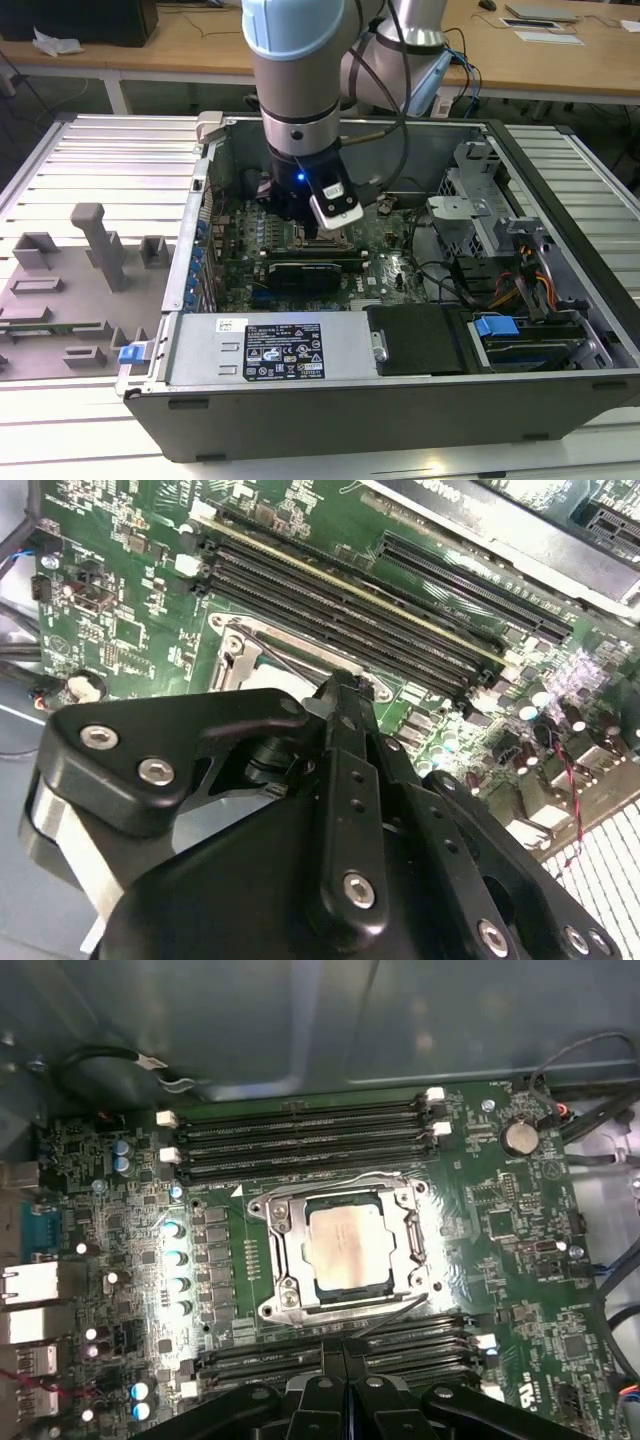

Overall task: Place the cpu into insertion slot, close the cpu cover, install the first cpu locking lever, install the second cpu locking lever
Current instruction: 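Install the second cpu locking lever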

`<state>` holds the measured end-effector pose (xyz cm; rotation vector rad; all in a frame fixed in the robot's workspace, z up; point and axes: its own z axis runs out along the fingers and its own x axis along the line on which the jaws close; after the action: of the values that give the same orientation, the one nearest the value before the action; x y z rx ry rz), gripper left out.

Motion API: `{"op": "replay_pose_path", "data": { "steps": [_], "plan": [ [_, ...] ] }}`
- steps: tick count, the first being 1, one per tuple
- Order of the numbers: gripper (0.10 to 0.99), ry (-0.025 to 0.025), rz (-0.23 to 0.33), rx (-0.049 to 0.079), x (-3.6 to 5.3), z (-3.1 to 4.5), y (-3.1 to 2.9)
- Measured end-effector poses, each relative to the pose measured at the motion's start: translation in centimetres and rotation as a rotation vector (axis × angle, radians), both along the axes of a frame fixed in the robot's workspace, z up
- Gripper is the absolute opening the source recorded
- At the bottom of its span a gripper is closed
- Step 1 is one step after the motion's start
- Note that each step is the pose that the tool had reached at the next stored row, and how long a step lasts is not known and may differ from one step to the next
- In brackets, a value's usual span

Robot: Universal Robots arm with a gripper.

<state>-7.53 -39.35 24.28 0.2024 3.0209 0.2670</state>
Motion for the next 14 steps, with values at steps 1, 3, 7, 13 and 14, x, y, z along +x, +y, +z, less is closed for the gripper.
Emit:
{"op": "replay_pose_path", "data": {
  "steps": [1, 3, 7, 13, 14],
  "plan": [
    [0.106, 0.0002, 0.000, 0.000, -0.02, -0.22, 0.02],
    [0.106, 0.0003, 0.000, 0.000, -0.17, -0.64, 0.07],
    [0.106, 0.0003, 0.000, 0.000, -1.25, -1.42, 0.28],
    [0.106, 0.0004, 0.000, 0.008, -2.22, -2.82, 0.58],
    [0.106, 0.0003, 0.000, 0.013, -2.24, -2.97, 0.65]
  ]
}}
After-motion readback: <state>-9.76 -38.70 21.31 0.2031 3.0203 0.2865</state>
